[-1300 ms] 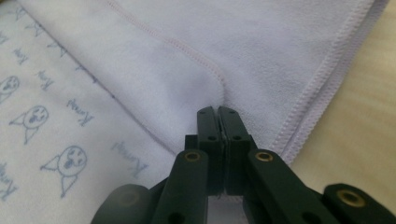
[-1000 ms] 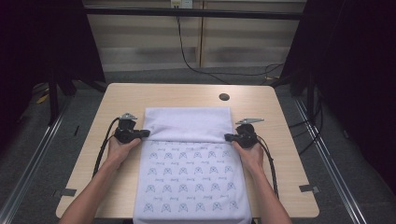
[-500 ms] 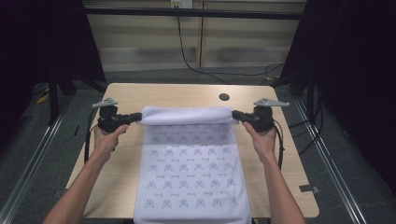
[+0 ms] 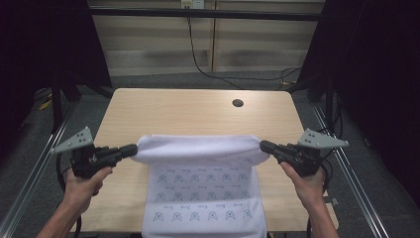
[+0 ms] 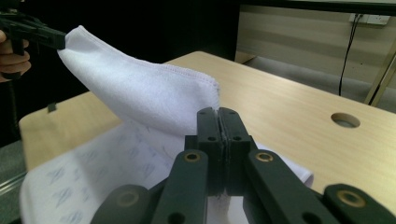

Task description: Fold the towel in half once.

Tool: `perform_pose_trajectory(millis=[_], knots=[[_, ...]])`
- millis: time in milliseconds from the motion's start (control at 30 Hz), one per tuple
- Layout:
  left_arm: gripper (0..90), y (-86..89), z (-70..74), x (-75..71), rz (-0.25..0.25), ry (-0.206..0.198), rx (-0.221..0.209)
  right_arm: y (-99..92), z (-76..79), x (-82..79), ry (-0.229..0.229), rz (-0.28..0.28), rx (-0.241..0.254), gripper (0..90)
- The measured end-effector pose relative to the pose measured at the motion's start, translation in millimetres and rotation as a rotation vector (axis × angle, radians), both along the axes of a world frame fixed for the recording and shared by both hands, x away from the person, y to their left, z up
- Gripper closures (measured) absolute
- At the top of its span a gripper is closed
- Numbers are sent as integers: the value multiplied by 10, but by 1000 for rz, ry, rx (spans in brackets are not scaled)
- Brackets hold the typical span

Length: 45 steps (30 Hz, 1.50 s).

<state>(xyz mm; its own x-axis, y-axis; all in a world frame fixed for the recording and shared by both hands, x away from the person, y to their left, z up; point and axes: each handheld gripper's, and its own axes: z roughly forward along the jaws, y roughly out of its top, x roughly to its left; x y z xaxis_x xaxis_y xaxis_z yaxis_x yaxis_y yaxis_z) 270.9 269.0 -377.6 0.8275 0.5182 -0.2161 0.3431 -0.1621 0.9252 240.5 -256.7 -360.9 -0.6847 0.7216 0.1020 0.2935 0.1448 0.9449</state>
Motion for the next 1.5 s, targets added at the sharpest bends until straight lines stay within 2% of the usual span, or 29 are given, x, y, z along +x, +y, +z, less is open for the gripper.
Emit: perform_pose_trajectory(millis=[33, 133, 200, 267, 333, 400, 467, 500, 533, 567, 633, 667, 700, 733, 800, 833, 867, 933, 967, 1033, 1100, 1133, 1200, 1233, 1267, 1300, 1333, 1367, 1500], knots=[[878, -15, -64, -55, -4, 2, 22, -13, -36, -117, -2, 4, -11, 885], [876, -54, -411, -208, -32, 76, 60, -17, -231, -312, 40, 15, -46, 885], [875, -67, -635, -287, -57, 119, 71, -21, -427, -429, 89, 25, -45, 884], [875, -63, -797, -360, -62, 160, 75, -16, -612, -540, 131, 27, -51, 884], [872, -44, -897, -447, -62, 163, 104, -5, -751, -661, 159, 35, -64, 881], [862, -45, -938, -505, -107, 189, 109, -8, -838, -801, 176, 47, -74, 865], [841, -75, -969, -612, -157, 197, 159, -22, -868, -910, 192, 55, -78, 847], [823, -81, -980, -675, -186, 200, 168, -34, -899, -990, 208, 68, -64, 829], [810, -86, -982, -713, -183, 188, 189, -37, -932, -1075, 232, 85, -81, 812], [800, -78, -977, -752, -184, 185, 196, -36, -950, -1123, 234, 88, -98, 800], [791, -53, -957, -783, -193, 172, 190, -57, -979, -1223, 248, 99, -94, 769], [769, -35, -944, -771, -189, 170, 169, -66, -977, -1234, 243, 86, -93, 765], [719, -23, -932, -734, -196, 180, 142, -82, -973, -1220, 235, 76, -86, 763], [683, -28, -919, -697, -184, 185, 136, -89, -969, -1184, 232, 76, -79, 749], [645, -29, -875, -547, -154, 177, 116, -70, -958, -1076, 231, 68, -96, 716], [646, -49, -852, -454, -145, 172, 120, -59, -954, -990, 232, 73, -101, 712], [640, -75, -842, -302, -140, 185, 123, -47, -956, -890, 231, 75, -103, 710], [640, -123, -868, -84, -94, 193, 115, -9, -986, -620, 245, 79, -108, 697], [642, -167, -898, 41, -94, 212, 121, 8, -1006, -522, 247, 81, -119, 696], [639, -269, -977, 273, -72, 220, 179, 69, -1065, -265, 269, 87, -132, 697], [634, -354, -1070, 476, -58, 248, 214, 157, -1123, -26, 288, 83, -169, 697], [633, -382, -1113, 557, -29, 244, 219, 194, -1155, 91, 299, 88, -170, 697], [634, -419, -1190, 698, -11, 261, 230, 281, -1217, 288, 310, 81, -193, 679], [634, -429, -1220, 744, 21, 258, 235, 322, -1249, 372, 321, 79, -196, 662], [637, -432, -1250, 776, 33, 265, 222, 364, -1280, 443, 325, 73, -216, 644], [647, -435, -1276, 794, 23, 270, 235, 398, -1311, 496, 325, 57, -249, 635], [653, -448, -1298, 788, 22, 263, 256, 412, -1349, 538, 335, 45, -251, 635], [655, -448, -1301, 769, 19, 253, 257, 418, -1387, 562, 352, 44, -238, 634], [657, -417, -1305, 671, 1, 242, 262, 431, -1411, 486, 367, 58, -247, 627]])
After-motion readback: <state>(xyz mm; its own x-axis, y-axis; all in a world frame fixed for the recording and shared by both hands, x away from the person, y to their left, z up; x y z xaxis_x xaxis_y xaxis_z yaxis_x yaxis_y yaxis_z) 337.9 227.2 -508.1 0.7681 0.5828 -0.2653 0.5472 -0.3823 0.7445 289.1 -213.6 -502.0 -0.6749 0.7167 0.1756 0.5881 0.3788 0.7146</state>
